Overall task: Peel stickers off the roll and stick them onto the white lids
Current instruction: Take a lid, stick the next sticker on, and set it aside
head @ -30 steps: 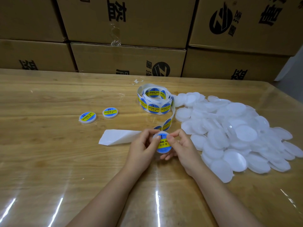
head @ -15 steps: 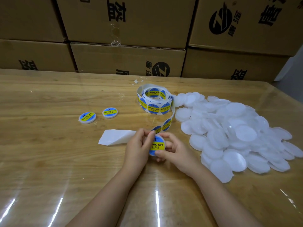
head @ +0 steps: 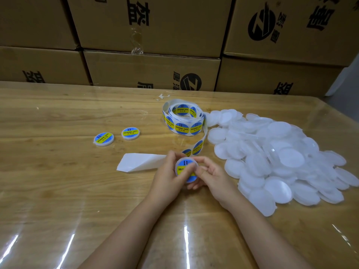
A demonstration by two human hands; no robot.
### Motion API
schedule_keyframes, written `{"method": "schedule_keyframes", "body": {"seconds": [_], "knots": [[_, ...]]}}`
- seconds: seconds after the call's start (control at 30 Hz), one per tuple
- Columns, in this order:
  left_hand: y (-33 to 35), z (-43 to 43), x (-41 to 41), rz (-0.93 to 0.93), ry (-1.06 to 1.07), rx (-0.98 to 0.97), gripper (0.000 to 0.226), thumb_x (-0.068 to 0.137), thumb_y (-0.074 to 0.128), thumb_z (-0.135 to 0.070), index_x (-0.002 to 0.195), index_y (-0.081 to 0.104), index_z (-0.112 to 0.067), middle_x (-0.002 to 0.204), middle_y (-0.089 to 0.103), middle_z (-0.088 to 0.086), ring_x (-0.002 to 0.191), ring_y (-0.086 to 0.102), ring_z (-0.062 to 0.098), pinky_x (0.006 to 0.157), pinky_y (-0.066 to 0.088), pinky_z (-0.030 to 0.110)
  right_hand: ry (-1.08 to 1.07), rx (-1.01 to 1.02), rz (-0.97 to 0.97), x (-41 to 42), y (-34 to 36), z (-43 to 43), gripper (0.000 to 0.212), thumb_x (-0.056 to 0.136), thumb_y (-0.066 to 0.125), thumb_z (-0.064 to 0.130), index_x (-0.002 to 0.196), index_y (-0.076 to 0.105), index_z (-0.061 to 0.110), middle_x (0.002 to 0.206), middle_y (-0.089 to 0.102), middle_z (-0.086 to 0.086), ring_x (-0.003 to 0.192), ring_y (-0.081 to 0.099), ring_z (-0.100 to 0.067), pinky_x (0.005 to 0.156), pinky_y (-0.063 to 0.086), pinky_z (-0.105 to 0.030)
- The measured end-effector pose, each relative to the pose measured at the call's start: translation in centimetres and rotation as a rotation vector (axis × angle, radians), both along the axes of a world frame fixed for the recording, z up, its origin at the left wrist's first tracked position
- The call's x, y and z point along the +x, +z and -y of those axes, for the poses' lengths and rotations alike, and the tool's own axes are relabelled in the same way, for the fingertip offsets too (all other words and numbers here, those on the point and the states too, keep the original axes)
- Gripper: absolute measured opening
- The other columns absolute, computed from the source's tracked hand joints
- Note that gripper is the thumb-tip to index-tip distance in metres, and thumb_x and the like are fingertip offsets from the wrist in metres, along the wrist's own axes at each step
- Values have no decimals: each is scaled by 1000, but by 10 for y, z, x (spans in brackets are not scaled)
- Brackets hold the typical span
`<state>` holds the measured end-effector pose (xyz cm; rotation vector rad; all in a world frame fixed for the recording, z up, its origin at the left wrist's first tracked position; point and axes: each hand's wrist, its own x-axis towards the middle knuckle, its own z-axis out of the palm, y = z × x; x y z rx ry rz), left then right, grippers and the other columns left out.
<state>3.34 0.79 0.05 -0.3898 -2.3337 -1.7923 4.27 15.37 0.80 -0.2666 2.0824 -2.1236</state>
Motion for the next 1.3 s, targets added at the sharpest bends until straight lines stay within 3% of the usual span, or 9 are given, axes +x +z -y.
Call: {"method": "schedule_keyframes", "body": {"seconds": [0.1,0.23,0.37,0.53,0.73,0.83,1.03,1.17,1.3], "knots": [[1,-2,3,27,-93,-88,36,77,64,-48,105,43,-38,97,62,-23,86,61,-3,74,49,19,-48,-71,34,-2,-1,-1,18,98,47,9,112,57,13,77,72,-4,62,67,-15,55,52,-22],[1,-1,2,-48,-56,-127,31,87,64,-35,113,53,-22,98,63,-13,87,59,-3,78,49,23,-33,-72,14,-1,-1,-1,22,100,42,9,111,59,17,81,73,-3,64,68,-17,58,53,-23],[2,-1,3,-69,-32,-124,18,91,61,-24,107,57,-17,89,66,-8,79,60,0,71,47,18,-20,-69,-14,0,1,-2,23,99,43,9,112,59,19,81,73,-3,65,69,-18,59,54,-22],[1,1,-1,114,-10,36,9,94,54,-28,88,61,-25,63,61,-11,53,54,1,49,43,17,38,-25,-48,3,3,-2,30,95,51,2,118,56,22,80,74,-3,72,70,-15,65,52,-20],[-3,-1,-3,132,29,-10,23,97,46,-36,82,56,-21,67,59,-5,59,56,10,54,44,32,34,-25,-42,3,1,-1,41,87,63,-1,115,57,28,86,74,-5,78,67,-18,74,53,-24],[-3,0,-4,105,39,17,38,99,36,-37,79,57,-13,65,57,1,59,53,16,57,44,42,30,3,-49,3,1,1,36,89,61,3,114,57,29,83,75,-4,76,69,-17,72,53,-23],[-2,-1,-2,62,24,24,44,94,31,-47,76,59,-18,62,58,-6,56,53,8,54,42,32,-4,-22,-50,3,3,0,25,94,52,6,113,59,21,75,73,-4,67,69,-16,63,53,-21],[-4,0,-3,61,9,12,46,99,31,-43,76,57,-14,62,58,-2,56,53,10,53,44,37,-22,-30,-55,3,3,1,21,96,50,7,111,59,18,74,73,-4,64,68,-17,61,53,-21],[-5,0,-3,38,16,-85,45,92,29,-51,70,55,-21,62,60,-5,59,55,11,59,46,40,-100,-17,-57,2,-1,2,11,96,51,10,101,59,14,65,71,-5,54,67,-17,53,51,-20]]}}
